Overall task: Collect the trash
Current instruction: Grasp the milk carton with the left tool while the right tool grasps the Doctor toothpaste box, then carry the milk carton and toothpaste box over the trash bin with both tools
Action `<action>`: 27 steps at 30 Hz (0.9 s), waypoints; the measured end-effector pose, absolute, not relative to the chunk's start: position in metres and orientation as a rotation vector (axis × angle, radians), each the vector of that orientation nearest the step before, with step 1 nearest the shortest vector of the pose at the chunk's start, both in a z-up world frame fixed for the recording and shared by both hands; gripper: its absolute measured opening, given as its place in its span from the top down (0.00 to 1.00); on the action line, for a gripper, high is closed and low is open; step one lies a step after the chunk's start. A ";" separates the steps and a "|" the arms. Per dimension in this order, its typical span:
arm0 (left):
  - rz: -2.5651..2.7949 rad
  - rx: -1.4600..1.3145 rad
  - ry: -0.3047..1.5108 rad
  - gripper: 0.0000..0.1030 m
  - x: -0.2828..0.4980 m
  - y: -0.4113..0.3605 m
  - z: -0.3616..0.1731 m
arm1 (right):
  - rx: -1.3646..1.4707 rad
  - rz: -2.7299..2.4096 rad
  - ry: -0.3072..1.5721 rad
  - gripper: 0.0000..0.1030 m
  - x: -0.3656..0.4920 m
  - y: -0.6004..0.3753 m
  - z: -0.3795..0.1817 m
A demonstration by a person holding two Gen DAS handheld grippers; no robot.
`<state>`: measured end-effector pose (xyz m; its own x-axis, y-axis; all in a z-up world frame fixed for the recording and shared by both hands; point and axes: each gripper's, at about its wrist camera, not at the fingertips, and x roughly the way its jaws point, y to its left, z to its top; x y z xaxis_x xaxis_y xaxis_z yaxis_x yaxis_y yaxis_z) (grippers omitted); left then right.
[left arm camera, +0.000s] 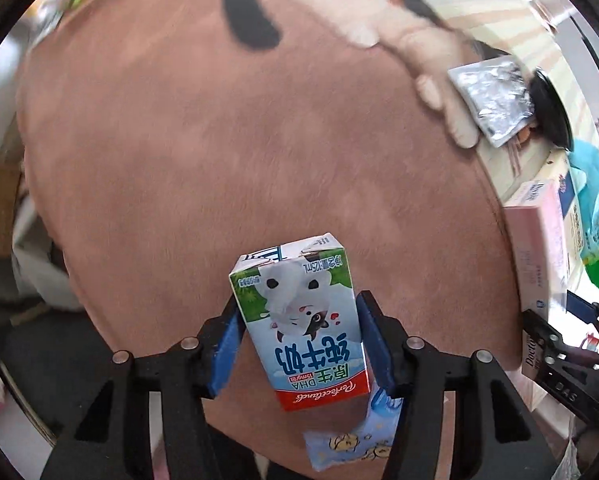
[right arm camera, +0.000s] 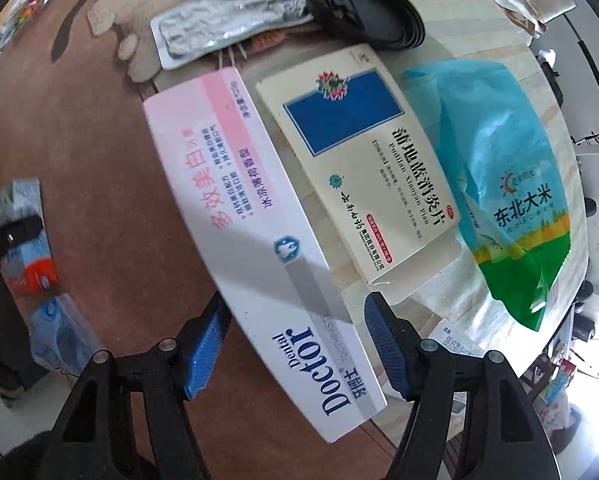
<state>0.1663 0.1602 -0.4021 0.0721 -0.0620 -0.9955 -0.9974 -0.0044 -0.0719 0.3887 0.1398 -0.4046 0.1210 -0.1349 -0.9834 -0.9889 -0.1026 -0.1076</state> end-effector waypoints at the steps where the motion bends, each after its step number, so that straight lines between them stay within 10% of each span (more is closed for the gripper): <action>1: 1.118 -1.272 1.202 0.49 0.169 0.162 -0.400 | -1.426 1.118 1.193 0.40 0.390 0.141 -0.407; 8: 1.089 -1.226 1.272 0.49 0.181 0.157 -0.410 | -1.218 1.083 1.492 0.43 0.398 0.126 -0.405; 27: 1.158 -0.981 1.244 0.52 0.200 0.139 -0.367 | -1.192 1.087 1.288 0.48 0.388 0.113 -0.386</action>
